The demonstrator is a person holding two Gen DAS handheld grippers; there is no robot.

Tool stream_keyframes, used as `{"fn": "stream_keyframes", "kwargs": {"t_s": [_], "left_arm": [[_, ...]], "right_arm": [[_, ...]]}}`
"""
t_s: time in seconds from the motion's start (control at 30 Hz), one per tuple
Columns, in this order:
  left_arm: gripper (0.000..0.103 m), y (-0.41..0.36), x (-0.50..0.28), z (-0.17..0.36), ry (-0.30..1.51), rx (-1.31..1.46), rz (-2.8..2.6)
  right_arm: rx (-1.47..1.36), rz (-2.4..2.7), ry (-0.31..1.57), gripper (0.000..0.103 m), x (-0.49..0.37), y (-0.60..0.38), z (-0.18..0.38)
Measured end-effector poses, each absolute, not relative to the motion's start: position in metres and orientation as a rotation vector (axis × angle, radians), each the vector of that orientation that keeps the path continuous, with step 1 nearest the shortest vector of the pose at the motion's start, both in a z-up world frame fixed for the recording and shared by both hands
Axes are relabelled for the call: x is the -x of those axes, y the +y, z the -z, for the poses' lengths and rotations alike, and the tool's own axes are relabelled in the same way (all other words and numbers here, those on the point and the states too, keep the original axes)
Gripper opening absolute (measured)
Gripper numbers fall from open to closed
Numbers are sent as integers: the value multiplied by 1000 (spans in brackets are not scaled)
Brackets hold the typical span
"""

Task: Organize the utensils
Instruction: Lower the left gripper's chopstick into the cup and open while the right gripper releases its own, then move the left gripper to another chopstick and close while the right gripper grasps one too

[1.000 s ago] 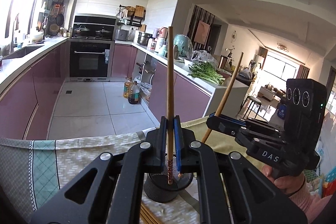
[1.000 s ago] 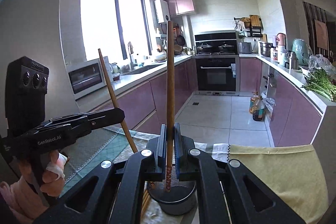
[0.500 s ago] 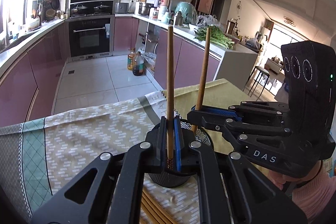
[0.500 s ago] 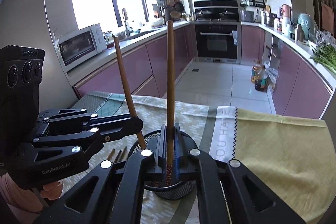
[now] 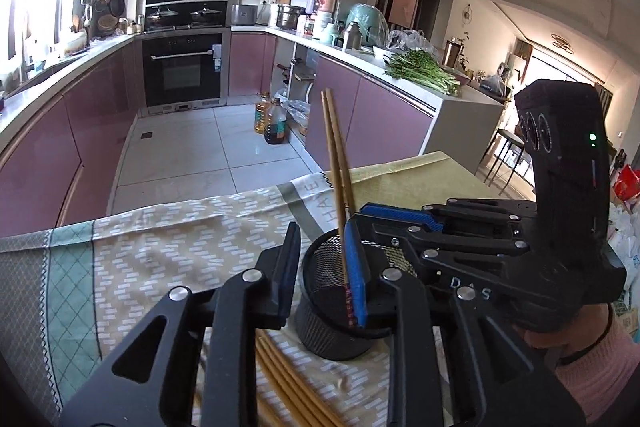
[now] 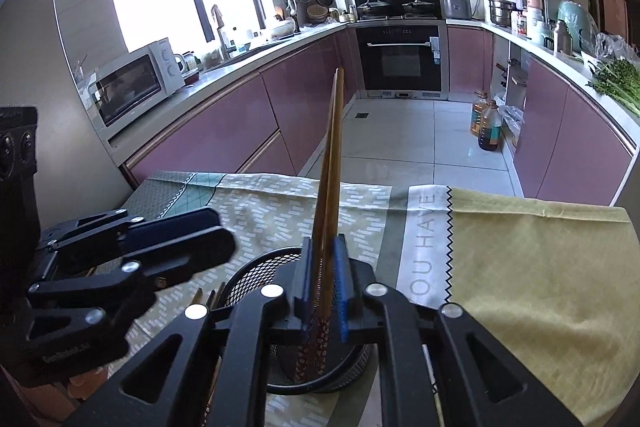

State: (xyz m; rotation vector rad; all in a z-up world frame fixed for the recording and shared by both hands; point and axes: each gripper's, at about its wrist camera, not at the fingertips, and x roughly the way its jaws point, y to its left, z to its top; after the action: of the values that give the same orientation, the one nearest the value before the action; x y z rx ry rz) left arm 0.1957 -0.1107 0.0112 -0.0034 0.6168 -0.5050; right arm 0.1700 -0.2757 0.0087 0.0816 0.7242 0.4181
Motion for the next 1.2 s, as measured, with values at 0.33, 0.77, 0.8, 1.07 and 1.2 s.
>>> {"fn": "stream_keyframes", "kwargs": {"t_s": [0.33,0.77,0.8,1.07,1.2], "left_arm": [[40,-44,-145,-11,583,21,426],[41,-13,-113,80,821,-23,371],[40,-13,-113,85,838,-20,374],[39,-13,-112,102,890,3,367],[38,-13,-113,103,897,7,368]], "right_arm": [[-36,-471,587,34,-112,-279,-31],[13,-608,782,34,-78,-239,27],[12,-604,798,34,-74,-236,35],[18,-588,864,30,-73,-229,57],[22,-578,877,29,-74,-224,62]]}}
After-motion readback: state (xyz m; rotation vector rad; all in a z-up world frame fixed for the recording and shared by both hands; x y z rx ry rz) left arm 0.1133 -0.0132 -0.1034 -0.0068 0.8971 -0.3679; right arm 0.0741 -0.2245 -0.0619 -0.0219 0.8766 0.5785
